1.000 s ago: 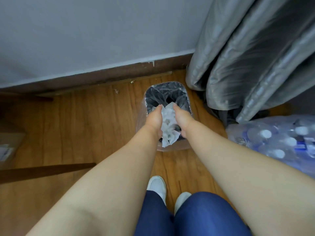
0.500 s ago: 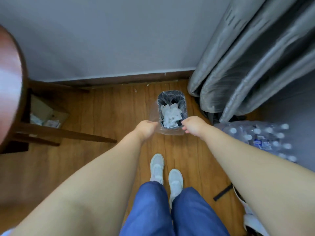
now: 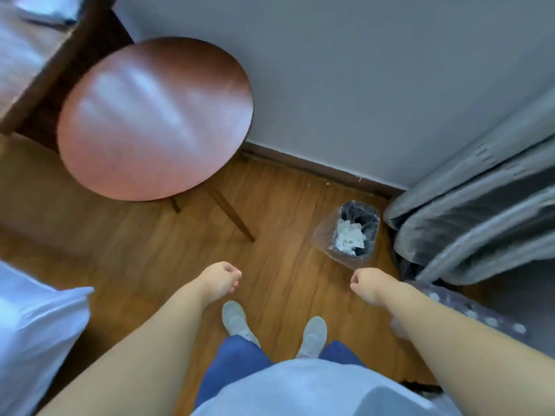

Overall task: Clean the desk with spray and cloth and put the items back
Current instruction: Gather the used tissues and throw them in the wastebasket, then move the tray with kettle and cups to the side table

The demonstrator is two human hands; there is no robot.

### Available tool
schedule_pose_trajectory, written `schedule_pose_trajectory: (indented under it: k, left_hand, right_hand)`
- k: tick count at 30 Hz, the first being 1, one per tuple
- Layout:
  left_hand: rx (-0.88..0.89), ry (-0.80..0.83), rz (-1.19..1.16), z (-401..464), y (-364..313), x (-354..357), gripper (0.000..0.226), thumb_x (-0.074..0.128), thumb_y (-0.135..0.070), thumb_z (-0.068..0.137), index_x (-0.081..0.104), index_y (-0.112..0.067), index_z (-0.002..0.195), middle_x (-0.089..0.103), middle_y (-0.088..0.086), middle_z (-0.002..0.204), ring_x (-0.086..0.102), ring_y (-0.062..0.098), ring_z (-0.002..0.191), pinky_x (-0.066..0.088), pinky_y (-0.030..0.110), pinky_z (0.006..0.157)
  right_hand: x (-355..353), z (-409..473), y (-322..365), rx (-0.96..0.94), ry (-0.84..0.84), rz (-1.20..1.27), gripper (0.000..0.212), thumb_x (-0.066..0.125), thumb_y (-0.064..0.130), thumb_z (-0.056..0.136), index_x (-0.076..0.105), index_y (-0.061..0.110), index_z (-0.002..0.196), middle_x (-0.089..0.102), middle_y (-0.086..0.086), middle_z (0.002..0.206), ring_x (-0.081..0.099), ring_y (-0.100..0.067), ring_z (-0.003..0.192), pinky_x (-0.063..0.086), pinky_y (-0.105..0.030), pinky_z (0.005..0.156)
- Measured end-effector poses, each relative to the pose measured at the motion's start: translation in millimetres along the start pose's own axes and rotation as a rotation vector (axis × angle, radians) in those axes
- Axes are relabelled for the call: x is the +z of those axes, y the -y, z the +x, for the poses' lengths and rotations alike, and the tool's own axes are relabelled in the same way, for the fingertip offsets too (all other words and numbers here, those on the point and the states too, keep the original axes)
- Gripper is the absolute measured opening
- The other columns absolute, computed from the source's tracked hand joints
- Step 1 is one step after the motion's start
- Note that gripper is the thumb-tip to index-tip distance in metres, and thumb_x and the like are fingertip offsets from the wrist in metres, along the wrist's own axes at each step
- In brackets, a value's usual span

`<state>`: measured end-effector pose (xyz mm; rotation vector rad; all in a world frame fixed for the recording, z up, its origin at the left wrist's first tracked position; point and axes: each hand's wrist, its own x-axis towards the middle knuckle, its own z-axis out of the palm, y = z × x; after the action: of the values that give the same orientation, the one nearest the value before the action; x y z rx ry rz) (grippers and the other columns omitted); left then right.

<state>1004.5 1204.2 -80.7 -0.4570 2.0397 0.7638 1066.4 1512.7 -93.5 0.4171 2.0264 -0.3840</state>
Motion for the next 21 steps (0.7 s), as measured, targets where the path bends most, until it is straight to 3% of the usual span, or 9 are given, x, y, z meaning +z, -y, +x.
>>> schedule_pose_trajectory:
  k: [4,7,10,13,16,18,21]
  left_hand:
    - [-0.110,-0.063,-0.086,-20.4,86.7,-50.6,0.021,0.049,-0.017,0.102,0.060,-0.003,0.114,0.064,0.008,0.094,0.062,0.022,0.090,0.050,0.028,0.081]
    - [-0.158,-0.073,-0.140,-36.9,149.8,-84.7,0.017,0.048,-0.016,0.102,0.058,-0.005,0.111,0.063,0.010,0.101,0.063,0.020,0.091,0.049,0.020,0.072]
    - [-0.198,-0.070,-0.190,-49.9,209.4,-121.4,0.010,0.047,-0.012,0.103,0.055,-0.008,0.098,0.060,0.010,0.101,0.059,0.011,0.080,0.048,0.014,0.061]
    - [-0.219,-0.073,-0.212,-58.0,265.6,-164.0,0.012,0.047,-0.016,0.103,0.056,-0.009,0.103,0.062,0.009,0.101,0.063,0.018,0.091,0.050,0.021,0.077]
    - [-0.233,-0.088,-0.235,-61.6,319.6,-205.2,0.014,0.048,-0.019,0.102,0.059,-0.015,0.094,0.066,0.006,0.100,0.066,0.024,0.101,0.051,0.032,0.094]
    - [-0.234,-0.104,-0.252,-62.4,353.3,-231.0,0.017,0.049,-0.019,0.101,0.060,-0.016,0.089,0.066,0.006,0.097,0.067,0.028,0.103,0.052,0.038,0.099]
    - [-0.248,-0.115,-0.283,-64.5,385.8,-264.0,0.018,0.051,-0.019,0.094,0.058,-0.013,0.078,0.061,0.009,0.086,0.063,0.032,0.086,0.052,0.035,0.085]
  right_hand:
    - [15.1,-5.6,52.0,-0.066,0.013,-0.183,0.036,0.037,0.022,0.100,0.052,0.011,0.131,0.055,-0.007,0.133,0.052,-0.024,0.121,0.042,-0.030,0.099]
    - [23.6,-9.1,105.1,-0.079,0.029,-0.278,0.035,0.044,0.022,0.099,0.054,0.010,0.131,0.056,-0.010,0.133,0.052,-0.026,0.123,0.042,-0.031,0.099]
    - [35.1,-9.2,164.2,-0.103,0.010,-0.344,0.035,0.045,0.023,0.099,0.055,0.010,0.130,0.056,-0.011,0.133,0.053,-0.026,0.123,0.042,-0.032,0.099]
    - [52.7,-10.7,228.5,-0.153,-0.017,-0.360,0.035,0.041,0.026,0.101,0.053,0.011,0.130,0.056,-0.009,0.133,0.052,-0.024,0.122,0.042,-0.030,0.101]
    - [71.1,-14.7,295.3,-0.234,-0.037,-0.385,0.033,0.040,0.027,0.101,0.054,0.014,0.128,0.057,-0.006,0.129,0.054,-0.021,0.119,0.043,-0.029,0.101]
    - [81.9,-15.3,341.1,-0.275,-0.039,-0.422,0.033,0.041,0.027,0.100,0.056,0.015,0.126,0.059,-0.005,0.128,0.054,-0.021,0.119,0.042,-0.028,0.100]
    - [90.5,-15.9,399.3,-0.315,-0.036,-0.492,0.032,0.042,0.027,0.099,0.057,0.015,0.124,0.060,-0.006,0.128,0.055,-0.021,0.118,0.042,-0.026,0.096]
